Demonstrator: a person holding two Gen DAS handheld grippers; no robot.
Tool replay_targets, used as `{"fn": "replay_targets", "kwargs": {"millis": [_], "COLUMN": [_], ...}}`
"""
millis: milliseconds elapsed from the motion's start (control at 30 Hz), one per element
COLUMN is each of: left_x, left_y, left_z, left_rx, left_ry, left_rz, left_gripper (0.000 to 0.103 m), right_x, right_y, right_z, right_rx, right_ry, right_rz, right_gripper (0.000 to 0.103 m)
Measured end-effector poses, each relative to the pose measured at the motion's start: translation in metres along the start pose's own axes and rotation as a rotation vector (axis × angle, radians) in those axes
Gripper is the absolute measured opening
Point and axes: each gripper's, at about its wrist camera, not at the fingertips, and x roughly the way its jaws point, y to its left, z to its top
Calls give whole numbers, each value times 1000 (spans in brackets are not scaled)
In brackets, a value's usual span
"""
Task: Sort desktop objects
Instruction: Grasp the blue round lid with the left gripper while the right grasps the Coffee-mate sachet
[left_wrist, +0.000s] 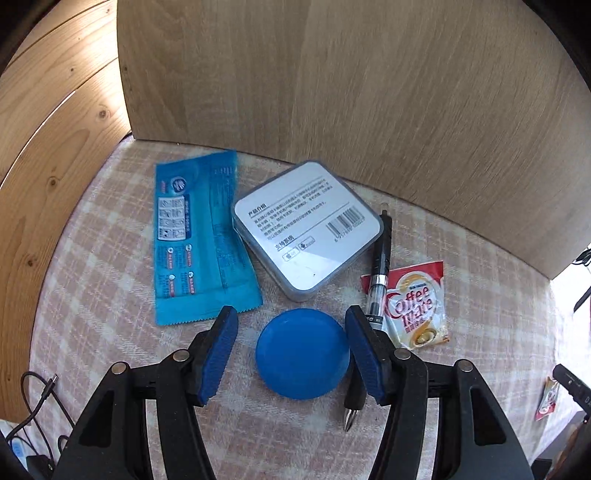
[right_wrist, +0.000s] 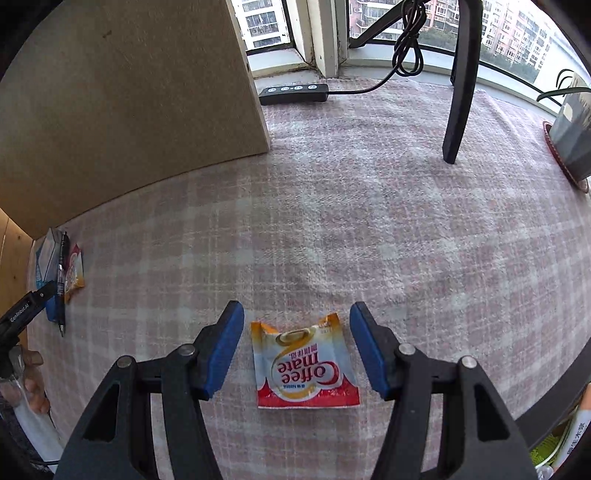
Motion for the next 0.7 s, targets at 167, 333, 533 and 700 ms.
{"fn": "replay_targets", "kwargs": {"millis": [167, 333, 533, 700], "left_x": [1, -2, -7, -9], "left_y": [-3, -1, 2, 7], "left_z": [-5, -16, -27, -33], "left_rx": [33, 46, 46, 44], "left_ry": [-20, -53, -78, -80], "left_rz": [39, 44, 40, 28], "left_gripper": [59, 59, 48, 47], "right_x": [7, 8, 14, 11], "right_y": [0, 11, 40, 42], "right_z": [7, 5, -3, 0], "right_rx": [-4, -42, -191, -179], "right_ry": [-2, -5, -28, -39], "right_rz": [4, 16, -91, -83], "right_gripper": [63, 66, 65, 52]}}
